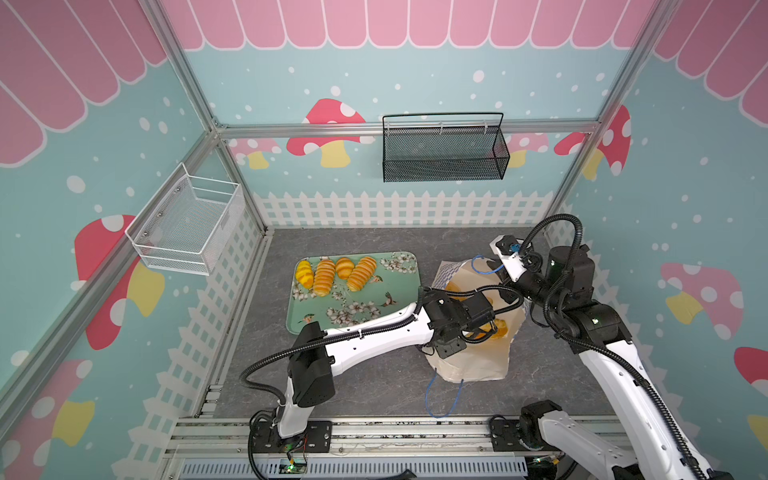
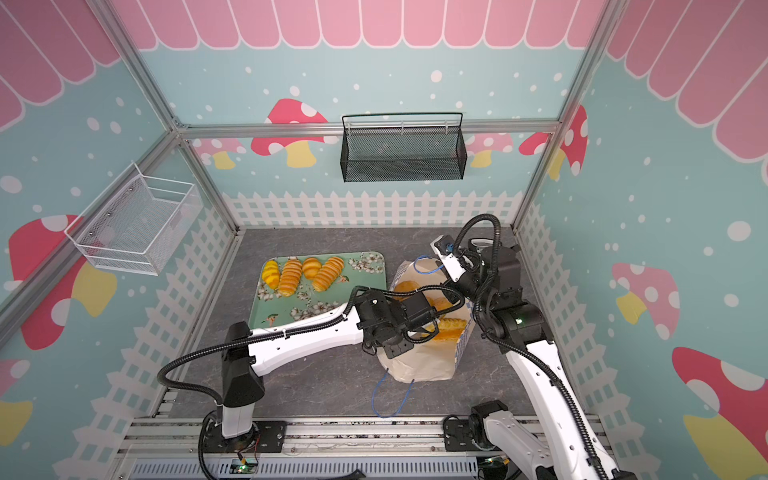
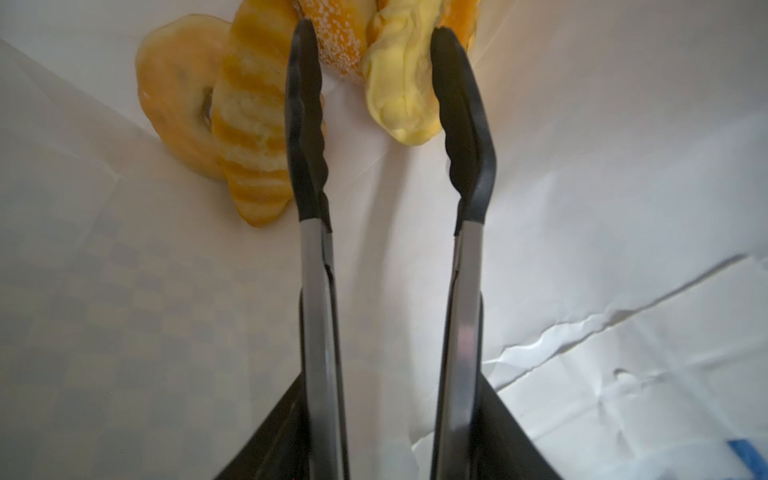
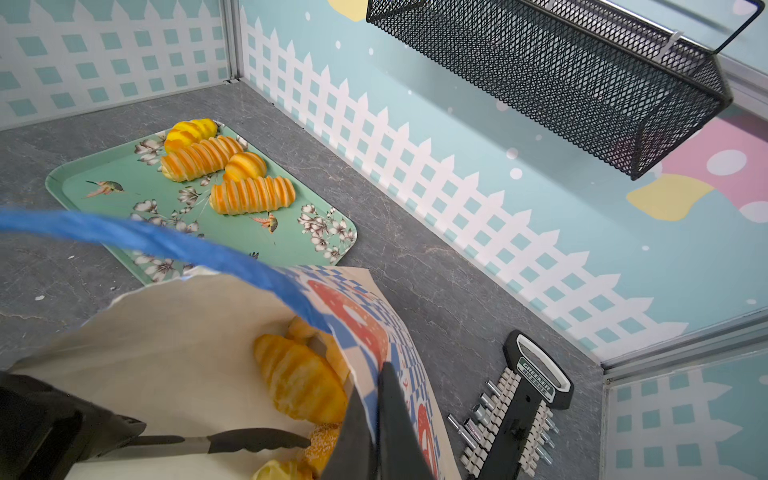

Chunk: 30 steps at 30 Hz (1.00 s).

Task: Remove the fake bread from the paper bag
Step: 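Close the tongs on a yellow bread inside the bag with the left gripper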

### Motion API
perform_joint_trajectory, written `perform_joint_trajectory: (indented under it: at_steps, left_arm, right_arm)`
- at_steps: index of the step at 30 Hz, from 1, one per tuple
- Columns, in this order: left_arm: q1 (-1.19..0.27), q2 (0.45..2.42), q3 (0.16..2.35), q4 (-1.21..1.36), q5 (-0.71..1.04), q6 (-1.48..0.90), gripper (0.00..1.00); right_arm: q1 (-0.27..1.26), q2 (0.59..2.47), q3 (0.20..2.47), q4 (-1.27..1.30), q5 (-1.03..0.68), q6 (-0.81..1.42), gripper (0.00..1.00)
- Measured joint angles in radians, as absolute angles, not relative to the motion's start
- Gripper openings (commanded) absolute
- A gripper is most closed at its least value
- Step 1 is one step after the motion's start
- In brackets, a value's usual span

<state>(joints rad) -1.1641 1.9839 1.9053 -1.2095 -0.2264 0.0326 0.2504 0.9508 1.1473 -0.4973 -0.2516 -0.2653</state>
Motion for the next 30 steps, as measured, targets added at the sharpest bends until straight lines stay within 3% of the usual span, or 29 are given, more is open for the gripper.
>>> perform_joint_trajectory:
  at_steps: [16, 30]
  left_arm:
    - [-1.162, 2.032, 1.921, -1.208, -0.1, 0.01, 0.51]
    - [-1.156, 2.017, 1.921, -1.208, -0.091, 0.004, 0.1]
  right_arm:
    - [0.25, 0.951, 1.141, -0.492, -0.251, -0.265, 0.0]
    - [0.25, 0.952, 1.137, -0.493, -0.243, -0.261, 0.0]
